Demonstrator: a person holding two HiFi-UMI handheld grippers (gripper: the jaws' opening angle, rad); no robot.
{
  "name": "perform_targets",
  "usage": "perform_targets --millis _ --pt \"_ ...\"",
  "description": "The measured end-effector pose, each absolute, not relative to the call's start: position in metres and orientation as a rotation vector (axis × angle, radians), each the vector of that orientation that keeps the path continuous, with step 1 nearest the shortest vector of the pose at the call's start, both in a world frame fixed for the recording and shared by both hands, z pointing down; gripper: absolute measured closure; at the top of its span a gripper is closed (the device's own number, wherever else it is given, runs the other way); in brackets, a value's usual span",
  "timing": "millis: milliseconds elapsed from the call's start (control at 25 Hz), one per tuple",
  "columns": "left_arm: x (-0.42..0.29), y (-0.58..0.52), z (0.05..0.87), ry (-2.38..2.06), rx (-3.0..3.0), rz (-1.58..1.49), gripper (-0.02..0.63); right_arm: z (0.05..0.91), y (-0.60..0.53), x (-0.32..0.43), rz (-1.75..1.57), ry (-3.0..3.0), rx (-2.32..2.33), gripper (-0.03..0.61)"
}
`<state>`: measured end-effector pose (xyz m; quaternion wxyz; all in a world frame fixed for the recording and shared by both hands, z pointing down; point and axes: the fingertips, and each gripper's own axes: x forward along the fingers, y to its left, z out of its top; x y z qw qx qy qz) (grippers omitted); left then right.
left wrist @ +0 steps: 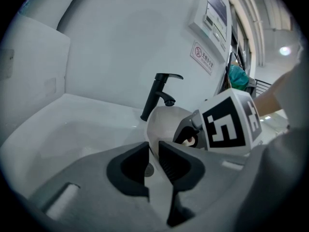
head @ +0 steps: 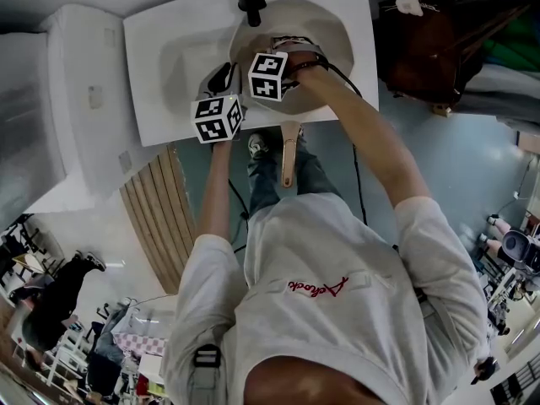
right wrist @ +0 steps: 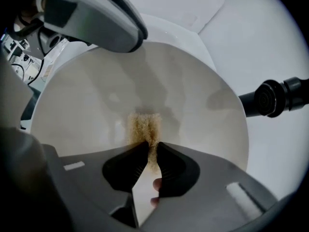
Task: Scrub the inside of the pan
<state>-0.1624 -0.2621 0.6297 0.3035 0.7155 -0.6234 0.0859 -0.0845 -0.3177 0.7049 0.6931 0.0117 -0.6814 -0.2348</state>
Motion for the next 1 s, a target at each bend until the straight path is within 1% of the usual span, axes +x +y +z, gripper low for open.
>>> perform_targets --millis 520,1000 --pt "-0.164 -0.263 0.632 -1.641 1.896 0.228 0.549 0.699 -0.352 -0.058 -0.496 -1.506 0.099 0.508" --pt "-0.163 -0.264 0.629 -1.637 1.905 0.225 0.549 0.699 -0.354 -0.023 -0.459 -1.474 0.138 0.509"
